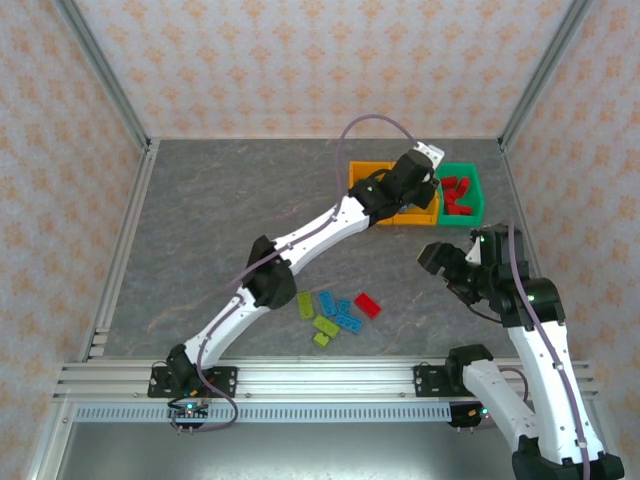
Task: Sort the legos into containers by color
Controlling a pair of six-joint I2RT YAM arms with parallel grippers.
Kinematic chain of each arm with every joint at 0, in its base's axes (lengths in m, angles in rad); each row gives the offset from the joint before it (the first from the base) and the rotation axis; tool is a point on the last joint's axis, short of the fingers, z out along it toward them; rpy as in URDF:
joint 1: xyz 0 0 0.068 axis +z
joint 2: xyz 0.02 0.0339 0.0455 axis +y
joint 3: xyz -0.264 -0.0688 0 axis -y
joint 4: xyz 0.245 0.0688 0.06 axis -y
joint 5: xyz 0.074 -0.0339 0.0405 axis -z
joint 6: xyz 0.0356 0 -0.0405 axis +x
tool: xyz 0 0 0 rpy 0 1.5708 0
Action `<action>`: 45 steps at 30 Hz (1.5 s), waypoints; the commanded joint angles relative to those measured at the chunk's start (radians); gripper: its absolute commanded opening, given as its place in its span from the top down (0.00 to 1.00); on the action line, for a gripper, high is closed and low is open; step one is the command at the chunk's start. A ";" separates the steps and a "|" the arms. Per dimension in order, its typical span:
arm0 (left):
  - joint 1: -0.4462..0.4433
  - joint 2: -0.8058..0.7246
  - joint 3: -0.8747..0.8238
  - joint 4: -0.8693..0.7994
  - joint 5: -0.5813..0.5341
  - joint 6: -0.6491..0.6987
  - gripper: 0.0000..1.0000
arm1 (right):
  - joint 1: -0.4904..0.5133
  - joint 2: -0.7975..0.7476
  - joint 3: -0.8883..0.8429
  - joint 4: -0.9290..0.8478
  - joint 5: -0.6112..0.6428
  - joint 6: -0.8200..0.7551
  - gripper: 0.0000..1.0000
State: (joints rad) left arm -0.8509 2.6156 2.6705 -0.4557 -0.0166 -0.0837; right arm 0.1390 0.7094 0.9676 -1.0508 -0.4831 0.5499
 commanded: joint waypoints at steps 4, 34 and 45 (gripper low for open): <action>0.024 0.101 0.040 0.248 0.003 0.099 0.81 | 0.005 -0.034 -0.019 -0.036 0.079 -0.011 0.19; -0.046 -1.329 -1.535 0.377 0.061 0.177 0.46 | 0.243 0.230 -0.166 0.148 0.117 0.119 0.22; -0.047 -1.687 -1.771 -0.037 0.035 0.618 0.21 | 0.473 0.572 -0.202 0.354 0.088 0.370 0.15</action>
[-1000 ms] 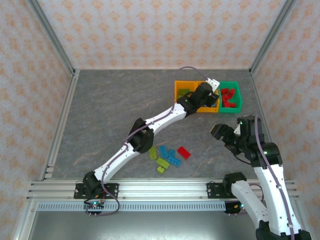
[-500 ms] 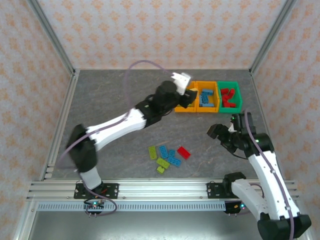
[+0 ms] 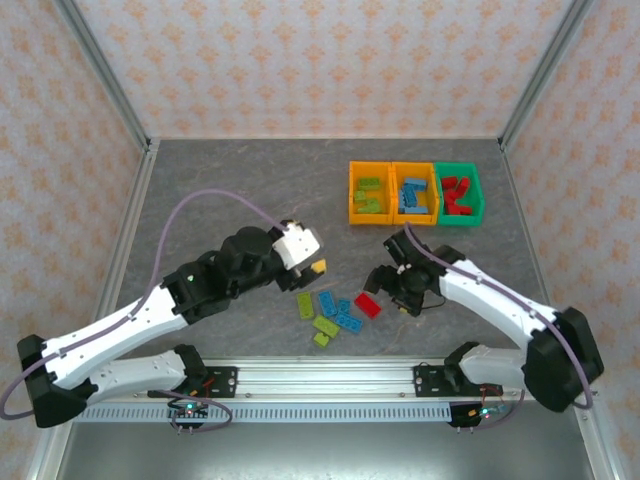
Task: Sort the legos into containers by color
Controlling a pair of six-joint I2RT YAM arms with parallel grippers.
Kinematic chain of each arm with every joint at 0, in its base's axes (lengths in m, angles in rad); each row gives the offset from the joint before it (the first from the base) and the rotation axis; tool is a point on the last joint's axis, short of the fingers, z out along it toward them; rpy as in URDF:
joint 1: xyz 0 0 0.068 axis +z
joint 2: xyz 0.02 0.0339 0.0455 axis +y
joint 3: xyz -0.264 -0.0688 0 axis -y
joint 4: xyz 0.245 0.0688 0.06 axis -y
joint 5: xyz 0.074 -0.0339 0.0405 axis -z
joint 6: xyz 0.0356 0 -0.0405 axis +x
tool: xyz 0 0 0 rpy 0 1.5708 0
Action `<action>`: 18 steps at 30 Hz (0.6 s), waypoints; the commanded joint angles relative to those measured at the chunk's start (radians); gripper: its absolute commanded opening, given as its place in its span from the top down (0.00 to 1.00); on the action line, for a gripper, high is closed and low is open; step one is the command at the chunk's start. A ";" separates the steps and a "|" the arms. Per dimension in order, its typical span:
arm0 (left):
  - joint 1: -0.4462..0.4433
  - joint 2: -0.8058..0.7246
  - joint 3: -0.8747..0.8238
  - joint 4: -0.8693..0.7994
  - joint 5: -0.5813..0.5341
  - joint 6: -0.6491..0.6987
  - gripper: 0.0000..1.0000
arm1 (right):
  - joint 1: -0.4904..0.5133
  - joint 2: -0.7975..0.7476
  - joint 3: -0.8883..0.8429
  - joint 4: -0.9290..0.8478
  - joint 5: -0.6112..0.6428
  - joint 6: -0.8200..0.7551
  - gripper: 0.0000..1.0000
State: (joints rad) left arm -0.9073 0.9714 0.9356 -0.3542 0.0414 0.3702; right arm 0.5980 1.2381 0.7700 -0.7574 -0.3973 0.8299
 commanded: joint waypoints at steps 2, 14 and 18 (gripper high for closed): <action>0.020 -0.078 -0.089 -0.119 0.003 0.225 0.13 | 0.028 0.098 0.007 0.075 -0.012 0.100 0.14; 0.057 -0.122 -0.204 -0.099 0.126 0.276 0.00 | 0.070 0.267 0.038 0.145 -0.030 0.181 0.07; 0.059 -0.136 -0.217 -0.098 0.119 0.280 0.00 | 0.071 0.285 0.041 0.147 -0.014 0.196 0.07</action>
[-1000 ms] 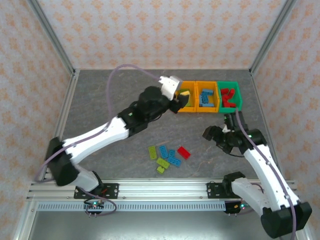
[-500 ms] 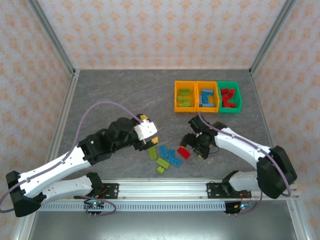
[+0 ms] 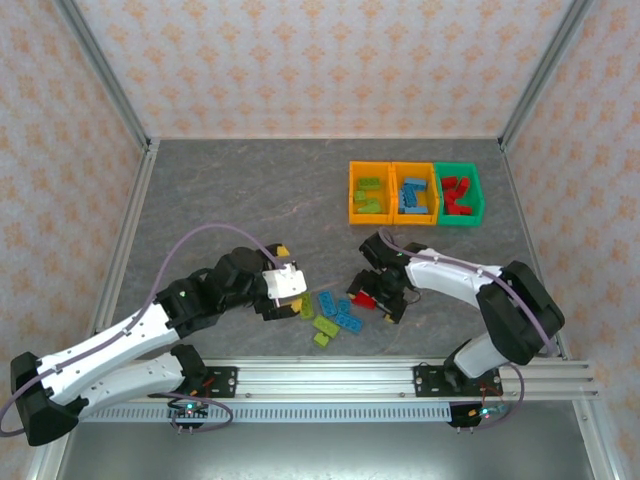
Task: Sort the legos into containers by color
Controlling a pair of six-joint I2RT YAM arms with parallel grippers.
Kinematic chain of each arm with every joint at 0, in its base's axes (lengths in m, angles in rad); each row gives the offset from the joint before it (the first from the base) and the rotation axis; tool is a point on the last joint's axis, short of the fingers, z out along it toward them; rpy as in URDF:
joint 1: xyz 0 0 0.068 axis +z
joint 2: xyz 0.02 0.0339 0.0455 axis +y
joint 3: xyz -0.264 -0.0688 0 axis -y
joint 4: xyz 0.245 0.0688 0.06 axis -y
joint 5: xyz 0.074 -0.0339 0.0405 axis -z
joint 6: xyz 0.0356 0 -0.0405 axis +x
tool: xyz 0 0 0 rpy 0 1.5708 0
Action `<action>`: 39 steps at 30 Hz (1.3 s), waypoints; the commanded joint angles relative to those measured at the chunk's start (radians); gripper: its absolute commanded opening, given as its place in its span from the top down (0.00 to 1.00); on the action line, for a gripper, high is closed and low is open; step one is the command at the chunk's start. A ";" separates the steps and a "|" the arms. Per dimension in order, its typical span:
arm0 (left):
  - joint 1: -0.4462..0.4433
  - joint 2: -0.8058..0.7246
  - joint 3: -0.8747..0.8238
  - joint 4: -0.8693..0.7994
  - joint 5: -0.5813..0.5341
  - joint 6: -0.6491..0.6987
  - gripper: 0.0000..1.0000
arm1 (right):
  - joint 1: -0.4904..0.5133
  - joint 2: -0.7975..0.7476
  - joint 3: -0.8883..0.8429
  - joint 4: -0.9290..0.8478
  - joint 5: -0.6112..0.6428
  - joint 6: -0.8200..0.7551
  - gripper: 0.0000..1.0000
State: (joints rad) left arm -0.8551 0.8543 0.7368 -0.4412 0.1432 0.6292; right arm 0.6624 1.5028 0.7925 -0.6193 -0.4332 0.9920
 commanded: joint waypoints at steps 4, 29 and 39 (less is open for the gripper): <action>0.006 -0.026 -0.022 -0.011 0.012 0.023 0.00 | 0.008 0.042 0.019 0.010 0.051 0.043 0.18; 0.006 -0.030 -0.033 -0.005 0.032 0.018 0.00 | -0.099 -0.142 0.172 -0.122 0.245 -0.151 0.89; 0.025 -0.043 -0.021 0.037 0.079 -0.040 0.00 | -0.646 -0.092 0.350 -0.112 0.106 -0.462 0.95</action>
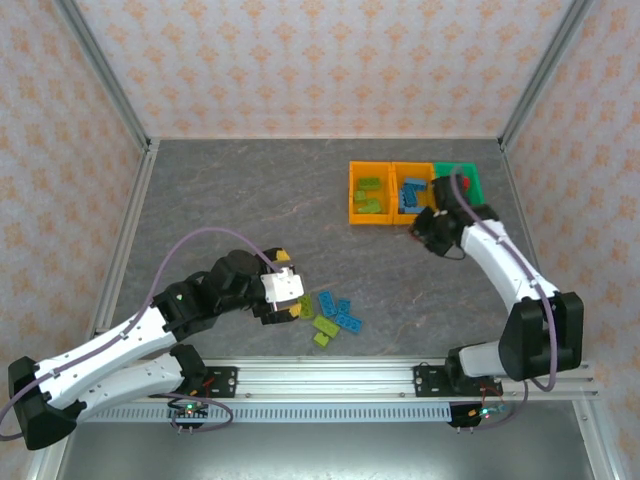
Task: Sort the legos into containers by color
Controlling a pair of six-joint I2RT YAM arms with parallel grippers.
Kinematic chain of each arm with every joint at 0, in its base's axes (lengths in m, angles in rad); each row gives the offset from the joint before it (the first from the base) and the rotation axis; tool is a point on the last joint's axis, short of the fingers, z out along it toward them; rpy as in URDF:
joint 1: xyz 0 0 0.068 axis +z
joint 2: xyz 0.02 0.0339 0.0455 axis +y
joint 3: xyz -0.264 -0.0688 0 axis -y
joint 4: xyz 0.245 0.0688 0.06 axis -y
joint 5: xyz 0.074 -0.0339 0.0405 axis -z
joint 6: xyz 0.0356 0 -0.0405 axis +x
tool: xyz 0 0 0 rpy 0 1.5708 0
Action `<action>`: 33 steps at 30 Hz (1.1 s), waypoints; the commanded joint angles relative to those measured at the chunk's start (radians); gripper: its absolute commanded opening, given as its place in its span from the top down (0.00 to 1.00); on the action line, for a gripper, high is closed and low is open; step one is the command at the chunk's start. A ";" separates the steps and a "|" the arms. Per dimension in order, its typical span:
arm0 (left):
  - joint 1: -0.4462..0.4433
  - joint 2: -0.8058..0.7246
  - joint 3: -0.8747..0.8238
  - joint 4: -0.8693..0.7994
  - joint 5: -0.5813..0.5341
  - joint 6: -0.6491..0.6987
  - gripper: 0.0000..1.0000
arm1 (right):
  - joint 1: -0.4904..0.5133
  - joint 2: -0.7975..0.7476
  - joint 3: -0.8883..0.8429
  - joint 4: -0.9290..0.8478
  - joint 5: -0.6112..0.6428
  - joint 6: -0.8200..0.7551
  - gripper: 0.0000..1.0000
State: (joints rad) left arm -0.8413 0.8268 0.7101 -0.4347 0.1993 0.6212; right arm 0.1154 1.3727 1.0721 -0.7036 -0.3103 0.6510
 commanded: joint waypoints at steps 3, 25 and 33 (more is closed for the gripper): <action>0.025 -0.026 0.007 0.050 0.040 -0.059 0.00 | -0.231 0.138 0.161 0.007 -0.040 -0.124 0.94; 0.110 -0.068 -0.018 0.187 -0.051 -0.167 0.00 | -0.320 0.506 0.660 -0.190 -0.041 -0.167 0.34; 0.111 -0.081 -0.013 0.099 -0.026 -0.075 0.00 | -0.133 0.058 0.245 -0.157 -0.075 -0.219 0.32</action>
State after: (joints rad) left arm -0.7387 0.7662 0.6979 -0.2928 0.1680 0.4931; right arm -0.1116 1.5723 1.4113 -0.8394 -0.3664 0.4770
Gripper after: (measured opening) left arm 0.999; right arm 0.681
